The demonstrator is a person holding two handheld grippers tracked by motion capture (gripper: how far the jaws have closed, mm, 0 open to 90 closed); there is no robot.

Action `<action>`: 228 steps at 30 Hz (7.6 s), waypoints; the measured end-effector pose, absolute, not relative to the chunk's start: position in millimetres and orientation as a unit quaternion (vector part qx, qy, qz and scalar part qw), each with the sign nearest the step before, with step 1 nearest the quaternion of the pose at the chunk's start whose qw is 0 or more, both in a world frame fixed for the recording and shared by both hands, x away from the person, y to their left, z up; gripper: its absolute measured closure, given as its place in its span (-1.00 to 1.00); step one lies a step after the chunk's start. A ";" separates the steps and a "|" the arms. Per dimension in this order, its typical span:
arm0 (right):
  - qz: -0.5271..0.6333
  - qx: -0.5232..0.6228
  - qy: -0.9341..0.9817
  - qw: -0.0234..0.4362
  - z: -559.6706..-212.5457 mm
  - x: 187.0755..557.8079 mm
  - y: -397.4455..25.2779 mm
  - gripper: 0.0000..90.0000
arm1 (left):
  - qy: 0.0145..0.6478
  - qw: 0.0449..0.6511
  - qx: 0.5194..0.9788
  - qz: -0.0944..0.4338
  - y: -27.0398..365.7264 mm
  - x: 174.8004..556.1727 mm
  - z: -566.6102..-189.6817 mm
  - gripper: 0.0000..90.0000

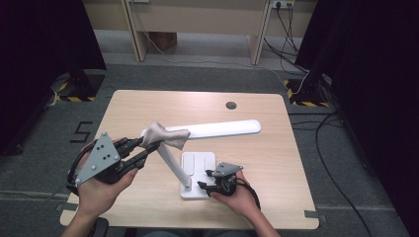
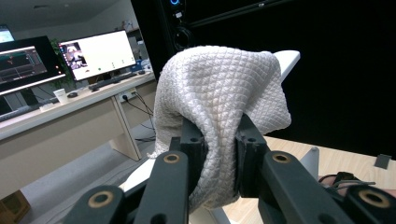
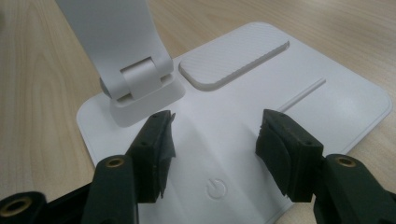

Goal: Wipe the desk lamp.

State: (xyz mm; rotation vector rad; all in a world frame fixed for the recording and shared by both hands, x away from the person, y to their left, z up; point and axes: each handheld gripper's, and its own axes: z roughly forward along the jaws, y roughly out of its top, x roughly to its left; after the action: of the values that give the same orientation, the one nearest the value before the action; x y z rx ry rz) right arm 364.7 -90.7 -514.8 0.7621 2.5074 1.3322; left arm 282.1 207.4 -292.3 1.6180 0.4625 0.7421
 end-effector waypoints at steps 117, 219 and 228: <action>0.450 0.255 0.850 0.103 -514.8 365.1 -90.7 -0.01 | 0.198 0.606 0.709 0.301 157.0 296.6 -285.9 0.72; 0.451 0.254 0.849 0.102 -514.9 365.3 -90.8 -0.01 | 0.190 0.619 0.698 0.305 97.5 307.4 -289.0 0.71; 0.451 0.255 0.849 0.101 -514.9 365.1 -90.7 -0.01 | 0.186 0.618 0.701 0.302 91.3 308.9 -288.2 0.71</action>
State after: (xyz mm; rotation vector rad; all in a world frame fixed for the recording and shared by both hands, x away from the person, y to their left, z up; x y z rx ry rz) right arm 365.1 -90.7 -514.9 0.7542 2.5095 1.3323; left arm 308.9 91.3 -288.2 1.6139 0.4284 0.6937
